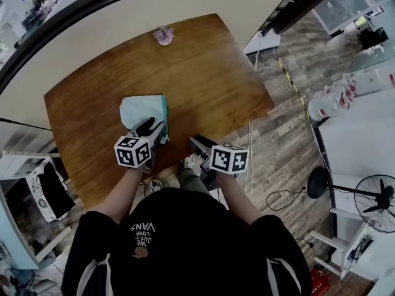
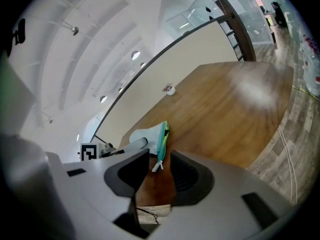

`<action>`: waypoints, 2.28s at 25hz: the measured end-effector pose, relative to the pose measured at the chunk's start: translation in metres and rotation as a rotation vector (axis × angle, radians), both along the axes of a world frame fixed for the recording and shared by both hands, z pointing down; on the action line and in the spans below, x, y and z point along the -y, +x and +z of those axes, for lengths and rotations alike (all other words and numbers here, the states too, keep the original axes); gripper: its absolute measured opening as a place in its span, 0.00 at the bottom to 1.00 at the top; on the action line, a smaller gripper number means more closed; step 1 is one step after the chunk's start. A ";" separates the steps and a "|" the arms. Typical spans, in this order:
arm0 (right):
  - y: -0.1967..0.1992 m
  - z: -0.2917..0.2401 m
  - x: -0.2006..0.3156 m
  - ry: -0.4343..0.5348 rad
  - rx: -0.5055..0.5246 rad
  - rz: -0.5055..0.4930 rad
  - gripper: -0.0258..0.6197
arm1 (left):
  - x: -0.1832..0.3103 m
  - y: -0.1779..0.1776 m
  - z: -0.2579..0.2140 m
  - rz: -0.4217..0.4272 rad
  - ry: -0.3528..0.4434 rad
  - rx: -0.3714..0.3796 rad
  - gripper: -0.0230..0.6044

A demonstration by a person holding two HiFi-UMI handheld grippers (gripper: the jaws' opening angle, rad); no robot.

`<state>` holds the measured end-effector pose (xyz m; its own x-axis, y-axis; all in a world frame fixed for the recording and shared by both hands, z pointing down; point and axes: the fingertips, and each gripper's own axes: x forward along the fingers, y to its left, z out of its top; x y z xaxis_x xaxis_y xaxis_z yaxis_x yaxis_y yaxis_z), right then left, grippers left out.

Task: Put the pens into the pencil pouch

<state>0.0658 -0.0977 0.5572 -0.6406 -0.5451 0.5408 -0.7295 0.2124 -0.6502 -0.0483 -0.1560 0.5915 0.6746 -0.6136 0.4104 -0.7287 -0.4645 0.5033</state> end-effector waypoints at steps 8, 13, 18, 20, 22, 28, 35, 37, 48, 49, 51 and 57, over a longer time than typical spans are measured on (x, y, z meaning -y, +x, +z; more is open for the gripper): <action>-0.021 -0.005 -0.009 0.043 -0.034 -0.010 0.23 | -0.021 -0.034 -0.018 -0.048 0.043 -0.012 0.30; -0.030 -0.011 -0.018 0.082 -0.059 0.022 0.23 | -0.036 -0.055 -0.032 -0.073 0.067 -0.041 0.30; -0.032 -0.022 -0.029 0.117 -0.074 0.084 0.19 | -0.056 -0.069 -0.050 -0.071 0.108 -0.056 0.30; -0.033 -0.025 -0.035 0.128 -0.098 0.098 0.15 | -0.065 -0.073 -0.058 -0.058 0.128 -0.071 0.30; -0.036 -0.028 -0.041 0.139 -0.113 0.106 0.13 | -0.076 -0.075 -0.067 -0.040 0.153 -0.077 0.29; -0.051 -0.037 -0.056 0.194 -0.140 0.121 0.09 | -0.107 -0.092 -0.085 -0.026 0.210 -0.076 0.16; -0.074 -0.045 -0.076 0.252 -0.163 0.088 0.06 | -0.135 -0.109 -0.101 -0.029 0.255 -0.048 0.06; -0.081 -0.045 -0.081 0.262 -0.166 0.082 0.06 | -0.143 -0.111 -0.101 -0.014 0.260 -0.031 0.06; -0.105 -0.038 -0.101 0.267 -0.188 0.015 0.06 | -0.176 -0.129 -0.092 -0.018 0.216 0.005 0.05; -0.106 -0.037 -0.102 0.267 -0.195 0.008 0.06 | -0.177 -0.130 -0.090 -0.019 0.212 0.010 0.05; -0.107 -0.036 -0.104 0.269 -0.211 -0.004 0.06 | -0.180 -0.132 -0.088 -0.019 0.206 0.016 0.05; -0.109 -0.038 -0.105 0.281 -0.236 -0.029 0.06 | -0.184 -0.132 -0.091 -0.017 0.205 0.026 0.05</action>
